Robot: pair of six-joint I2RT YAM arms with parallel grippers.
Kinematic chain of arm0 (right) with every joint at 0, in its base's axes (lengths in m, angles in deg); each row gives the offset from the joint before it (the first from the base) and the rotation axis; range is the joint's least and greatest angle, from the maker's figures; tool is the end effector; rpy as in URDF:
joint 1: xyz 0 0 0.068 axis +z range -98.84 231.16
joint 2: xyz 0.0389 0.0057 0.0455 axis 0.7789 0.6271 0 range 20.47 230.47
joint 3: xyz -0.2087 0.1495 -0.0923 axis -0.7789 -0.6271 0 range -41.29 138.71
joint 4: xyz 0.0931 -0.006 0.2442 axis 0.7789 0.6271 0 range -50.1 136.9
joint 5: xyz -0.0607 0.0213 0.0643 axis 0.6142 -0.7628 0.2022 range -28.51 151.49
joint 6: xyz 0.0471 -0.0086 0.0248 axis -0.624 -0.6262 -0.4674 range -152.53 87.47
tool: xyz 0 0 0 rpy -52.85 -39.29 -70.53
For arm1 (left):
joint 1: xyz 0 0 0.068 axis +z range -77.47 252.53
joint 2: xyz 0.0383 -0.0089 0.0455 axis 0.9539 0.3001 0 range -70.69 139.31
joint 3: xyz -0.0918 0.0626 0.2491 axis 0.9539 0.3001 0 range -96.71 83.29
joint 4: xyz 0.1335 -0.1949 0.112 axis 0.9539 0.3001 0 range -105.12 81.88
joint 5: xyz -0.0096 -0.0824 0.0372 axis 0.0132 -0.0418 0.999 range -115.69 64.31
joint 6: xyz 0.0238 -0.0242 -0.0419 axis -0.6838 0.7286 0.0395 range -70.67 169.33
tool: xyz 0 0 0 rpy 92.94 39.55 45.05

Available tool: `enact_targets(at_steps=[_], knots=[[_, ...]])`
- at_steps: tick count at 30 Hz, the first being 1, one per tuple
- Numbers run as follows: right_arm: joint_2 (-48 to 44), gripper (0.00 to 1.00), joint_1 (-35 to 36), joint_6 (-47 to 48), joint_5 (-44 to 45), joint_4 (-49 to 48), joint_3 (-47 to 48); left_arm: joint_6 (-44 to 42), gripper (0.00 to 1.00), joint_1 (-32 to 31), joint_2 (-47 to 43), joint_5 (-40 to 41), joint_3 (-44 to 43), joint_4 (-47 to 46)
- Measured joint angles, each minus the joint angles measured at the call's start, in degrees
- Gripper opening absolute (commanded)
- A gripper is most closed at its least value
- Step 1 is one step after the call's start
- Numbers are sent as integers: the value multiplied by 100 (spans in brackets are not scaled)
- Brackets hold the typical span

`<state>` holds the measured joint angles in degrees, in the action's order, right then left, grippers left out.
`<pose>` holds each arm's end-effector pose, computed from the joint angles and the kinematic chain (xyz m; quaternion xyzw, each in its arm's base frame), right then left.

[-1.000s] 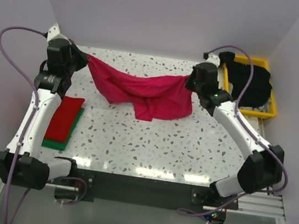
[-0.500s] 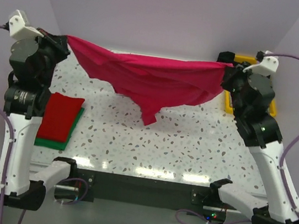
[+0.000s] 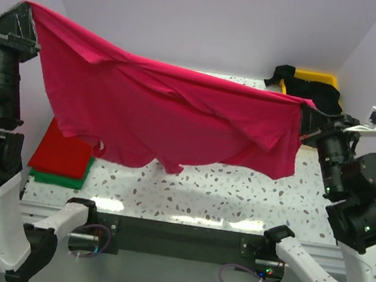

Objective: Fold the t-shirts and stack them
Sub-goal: Flatten the tshirt out

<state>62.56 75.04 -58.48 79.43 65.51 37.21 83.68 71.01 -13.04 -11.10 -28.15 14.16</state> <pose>0.0882 0.0270 0.5044 0.1315 0.6274 0.2305 0.7321 0.0739 0.0071 0.6145 -0.2541 0.4844 -0.1917 0.8149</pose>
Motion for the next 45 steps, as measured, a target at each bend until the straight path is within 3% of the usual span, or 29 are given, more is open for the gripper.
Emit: enact_targets(at_steps=[4,8,11,12,14,15,16,19,20,24,28,35,39,45], knots=[[271,0,2,-245,-258,-87,-538,-55,0,2,691,-81,-205,-380],[1132,3,-4,-380,-234,-299,-1021,-52,0,4,1912,-514,-116,-962],[2057,15,-94,-459,-262,-546,-1209,-50,0,7,3158,-1023,-39,-1340],[2426,29,-177,-514,-323,-619,-1237,-50,0,7,3685,-1226,-44,-1421],[3169,47,-494,-651,-575,-780,-1237,-52,16,11,4741,-1628,-175,-1471],[3453,50,-640,-682,-680,-850,-1215,-55,27,11,5160,-1784,-249,-1438],[3904,52,-894,-750,-868,-844,-1097,-63,50,11,5672,-1958,-415,-1325],[4841,63,-1364,-800,-1239,-837,-697,-22,74,11,6590,-2352,-490,-1093],[5023,67,-1475,-802,-1309,-831,-623,15,77,11,6629,-2417,-332,-1075],[4944,68,-1543,-798,-1499,-907,-780,267,78,11,5630,-2522,1401,-1327],[4240,65,-1486,-839,-1631,-1091,-1545,640,77,-59,3565,-2260,3294,-1558],[2876,64,-1482,-968,-2050,-1307,-3340,1486,66,-883,345,-704,5912,-1384],[2304,63,-1482,-1012,-2271,-1303,-3910,2131,64,-927,-407,157,7053,-525],[2004,61,-1482,-1058,-2511,-1322,-4232,2885,61,-927,-828,804,7888,538]])
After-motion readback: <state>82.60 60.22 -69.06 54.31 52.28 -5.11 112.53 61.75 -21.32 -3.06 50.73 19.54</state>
